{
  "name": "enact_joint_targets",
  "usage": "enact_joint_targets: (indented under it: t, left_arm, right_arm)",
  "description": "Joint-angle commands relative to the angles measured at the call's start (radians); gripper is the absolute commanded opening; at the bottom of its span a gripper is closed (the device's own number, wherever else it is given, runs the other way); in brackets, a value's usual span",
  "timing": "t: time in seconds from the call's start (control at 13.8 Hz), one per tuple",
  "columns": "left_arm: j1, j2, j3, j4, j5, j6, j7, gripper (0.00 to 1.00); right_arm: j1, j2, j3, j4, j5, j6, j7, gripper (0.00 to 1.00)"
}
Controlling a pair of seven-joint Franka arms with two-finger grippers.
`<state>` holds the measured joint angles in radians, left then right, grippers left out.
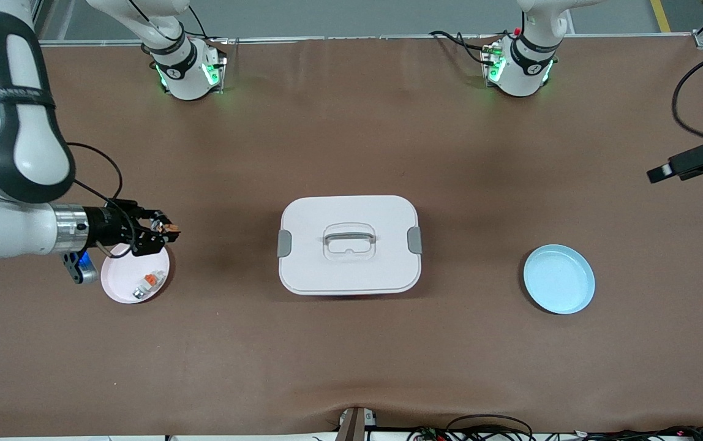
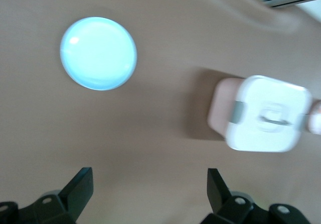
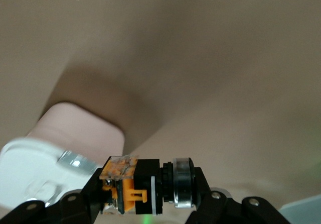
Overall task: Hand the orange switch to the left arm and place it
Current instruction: 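Carry the switch over the box while the left gripper reaches toward it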
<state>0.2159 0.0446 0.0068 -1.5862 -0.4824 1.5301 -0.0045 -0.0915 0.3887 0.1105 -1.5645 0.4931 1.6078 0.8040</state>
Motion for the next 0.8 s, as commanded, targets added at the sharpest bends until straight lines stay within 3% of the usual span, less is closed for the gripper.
enact_joint_targets:
  t: [0.0, 0.22, 0.36, 0.58, 0.72]
  left_arm:
    - [0.013, -0.081, -0.004, -0.084, -0.158, 0.001, 0.020, 1.00]
    - [0.010, -0.135, -0.011, -0.139, -0.333, 0.001, 0.018, 1.00]
    - [0.003, -0.173, -0.018, -0.194, -0.418, 0.011, 0.020, 1.00]
    - [0.006, -0.253, -0.117, -0.294, -0.508, 0.134, 0.020, 1.00]
    - [0.006, -0.294, -0.236, -0.351, -0.550, 0.279, -0.012, 1.00]
  right_arm:
    - [-0.008, -0.017, 0.003, 0.020, 0.103, -0.034, 0.098, 0.00]
    - [0.022, -0.021, 0.001, 0.021, 0.237, -0.020, 0.204, 0.00]
    - [0.071, -0.021, 0.001, 0.034, 0.260, -0.002, 0.268, 0.00]
    - [0.142, -0.017, 0.001, 0.079, 0.291, 0.044, 0.411, 0.00]
    - [0.189, -0.017, 0.001, 0.104, 0.317, 0.084, 0.484, 0.00]
